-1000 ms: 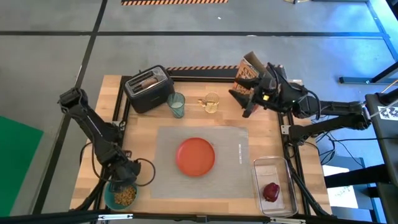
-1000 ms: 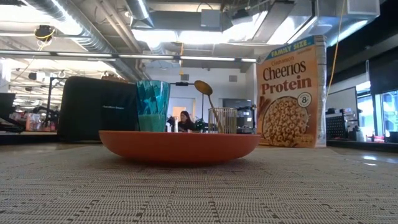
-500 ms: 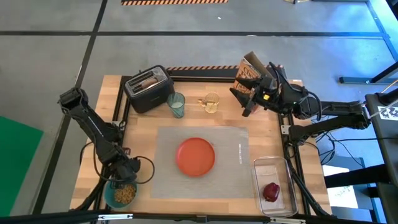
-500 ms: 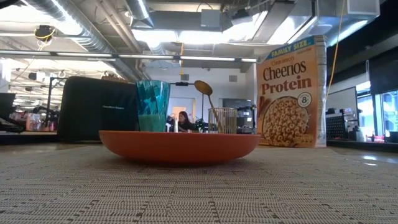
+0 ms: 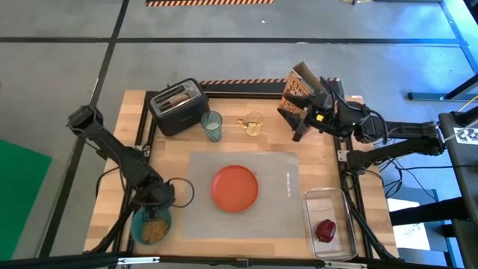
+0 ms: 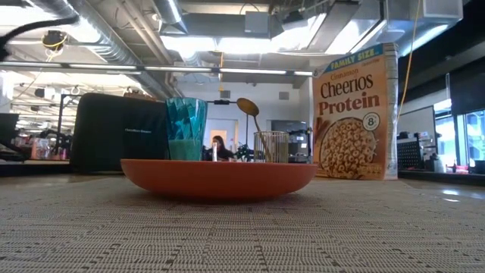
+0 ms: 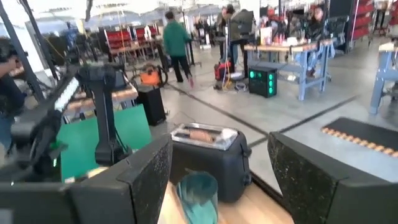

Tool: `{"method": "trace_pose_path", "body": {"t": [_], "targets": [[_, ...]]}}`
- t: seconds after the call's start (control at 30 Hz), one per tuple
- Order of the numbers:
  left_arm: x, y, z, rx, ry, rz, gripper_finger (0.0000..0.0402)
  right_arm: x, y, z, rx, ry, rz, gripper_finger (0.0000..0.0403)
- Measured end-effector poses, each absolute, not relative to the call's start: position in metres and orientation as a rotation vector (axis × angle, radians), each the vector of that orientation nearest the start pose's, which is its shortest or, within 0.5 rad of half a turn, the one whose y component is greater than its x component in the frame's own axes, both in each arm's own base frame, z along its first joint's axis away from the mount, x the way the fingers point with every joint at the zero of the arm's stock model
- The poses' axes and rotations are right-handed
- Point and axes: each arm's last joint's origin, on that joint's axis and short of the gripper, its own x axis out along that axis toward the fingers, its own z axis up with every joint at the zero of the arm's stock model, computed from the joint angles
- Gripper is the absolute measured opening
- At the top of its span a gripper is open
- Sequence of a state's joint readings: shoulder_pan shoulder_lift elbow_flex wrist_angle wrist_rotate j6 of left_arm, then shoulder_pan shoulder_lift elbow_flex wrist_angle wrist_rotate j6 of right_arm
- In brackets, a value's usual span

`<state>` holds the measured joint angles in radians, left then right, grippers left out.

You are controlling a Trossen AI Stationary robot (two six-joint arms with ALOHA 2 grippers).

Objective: Arrange a breakfast setting
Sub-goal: Put the blue bowl to the left of the orange plate

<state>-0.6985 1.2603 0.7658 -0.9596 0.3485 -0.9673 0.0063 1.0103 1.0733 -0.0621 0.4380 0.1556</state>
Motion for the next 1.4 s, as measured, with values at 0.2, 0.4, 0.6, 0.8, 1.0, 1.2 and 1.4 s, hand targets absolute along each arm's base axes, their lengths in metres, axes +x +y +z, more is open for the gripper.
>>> {"method": "trace_pose_path", "body": {"t": [0.2, 0.4, 0.6, 0.8, 1.0, 1.2, 1.4], "targets": [[0.159, -0.098, 0.229, -0.456, 1.653, 0.234, 0.0005, 0.210, -0.011, 0.398, 0.161, 0.016, -0.453, 0.0256], [0.183, -0.051, 0.241, -0.545, 1.541, 0.524, 0.0004, 0.210, -0.012, 0.398, 0.126, 0.032, -0.458, 0.0256], [0.203, -0.019, 0.224, -0.596, 1.593, 0.643, 0.0003, 0.210, -0.012, 0.397, 0.067, 0.048, -0.457, 0.0256], [0.228, -0.008, 0.216, -0.657, 1.568, 0.648, 0.0003, 0.209, -0.011, 0.392, 0.043, 0.105, -0.450, 0.0256], [0.255, -0.007, 0.204, -0.617, 1.598, 0.637, 0.0003, 0.209, -0.011, 0.388, 0.032, 0.153, -0.448, 0.0256], [0.281, -0.009, 0.199, -0.625, 1.615, 0.610, 0.0003, 0.206, -0.011, 0.389, 0.016, 0.152, -0.422, 0.0256], [0.304, -0.006, 0.216, -0.590, 1.497, 0.633, 0.0006, 0.198, -0.011, 0.391, -0.015, 0.163, -0.420, 0.0256]]}}
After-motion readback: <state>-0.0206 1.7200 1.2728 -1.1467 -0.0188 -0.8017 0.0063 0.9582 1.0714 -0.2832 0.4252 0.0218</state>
